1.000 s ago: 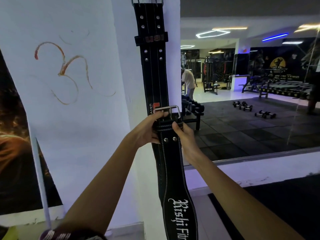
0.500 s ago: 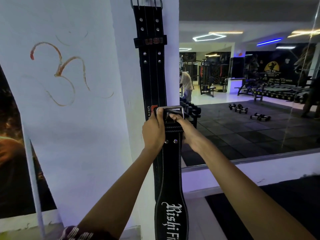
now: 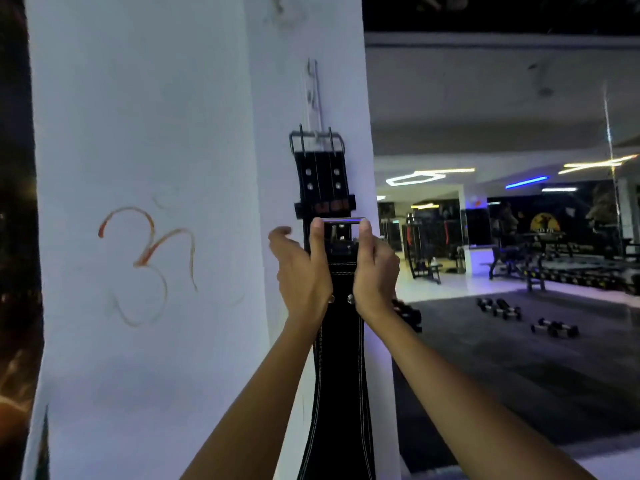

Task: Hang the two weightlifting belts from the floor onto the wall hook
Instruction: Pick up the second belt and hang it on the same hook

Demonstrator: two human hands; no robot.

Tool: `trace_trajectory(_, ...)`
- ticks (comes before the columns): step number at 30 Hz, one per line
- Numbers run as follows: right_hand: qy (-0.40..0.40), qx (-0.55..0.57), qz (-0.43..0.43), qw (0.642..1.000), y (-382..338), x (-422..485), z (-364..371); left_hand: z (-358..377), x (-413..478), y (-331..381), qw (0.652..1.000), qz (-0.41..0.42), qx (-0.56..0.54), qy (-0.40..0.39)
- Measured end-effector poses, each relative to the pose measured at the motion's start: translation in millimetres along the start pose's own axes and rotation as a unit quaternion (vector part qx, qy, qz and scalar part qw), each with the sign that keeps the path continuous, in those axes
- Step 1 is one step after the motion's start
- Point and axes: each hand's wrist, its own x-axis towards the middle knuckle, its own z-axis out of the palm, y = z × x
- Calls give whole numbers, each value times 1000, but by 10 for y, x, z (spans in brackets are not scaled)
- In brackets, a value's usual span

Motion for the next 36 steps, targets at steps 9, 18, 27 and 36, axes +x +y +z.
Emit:
trace_trajectory(9, -7, -131, -152, 980, -407, 1738, 770, 511, 1850, 338, 983, 140, 95, 70)
trace_trajectory(18, -29, -218, -135, 966, -354, 3244, 1523, 1208, 3227, 404, 981, 88, 167, 48)
trace_trajectory(27, -120, -151, -157, 969, -79, 3283, 1545, 1202, 3193, 197, 968, 159, 192, 36)
trace_trajectory(36, -114, -16, -71, 991, -148, 3250, 1567, 1111, 3263, 192, 998, 41, -32, -38)
